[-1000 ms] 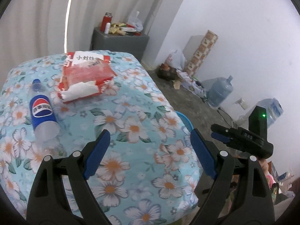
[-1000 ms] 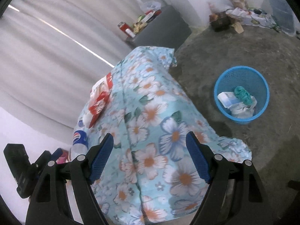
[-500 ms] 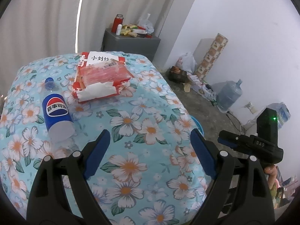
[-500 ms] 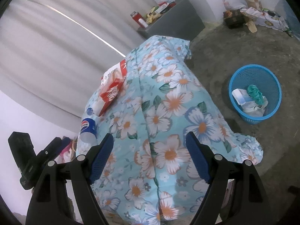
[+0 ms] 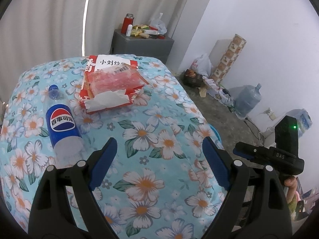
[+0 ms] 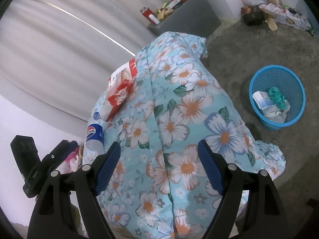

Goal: Collect trash

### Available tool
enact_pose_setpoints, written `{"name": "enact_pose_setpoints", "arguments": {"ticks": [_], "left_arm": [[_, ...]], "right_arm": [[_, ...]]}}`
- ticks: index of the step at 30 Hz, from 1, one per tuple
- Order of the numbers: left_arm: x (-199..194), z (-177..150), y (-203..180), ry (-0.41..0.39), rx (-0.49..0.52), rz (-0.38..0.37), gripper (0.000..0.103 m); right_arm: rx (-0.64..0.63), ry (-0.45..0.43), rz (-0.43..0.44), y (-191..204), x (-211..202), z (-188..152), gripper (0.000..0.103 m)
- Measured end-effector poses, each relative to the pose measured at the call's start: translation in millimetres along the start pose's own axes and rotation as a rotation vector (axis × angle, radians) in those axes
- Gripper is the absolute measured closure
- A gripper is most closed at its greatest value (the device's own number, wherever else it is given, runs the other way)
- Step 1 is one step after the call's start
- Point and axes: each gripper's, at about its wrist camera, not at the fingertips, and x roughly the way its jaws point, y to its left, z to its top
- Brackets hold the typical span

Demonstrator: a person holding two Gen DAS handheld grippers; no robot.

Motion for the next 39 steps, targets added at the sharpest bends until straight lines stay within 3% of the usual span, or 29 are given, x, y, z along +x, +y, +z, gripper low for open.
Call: {"name": "enact_pose_setpoints", "arguments": {"ticks": [39], "left_arm": [[33,19,51,0.023,-0.060,0.016,0.020]], "right_arm": [[-0.019,0.125,0.010,28,71,22,0.026]]}}
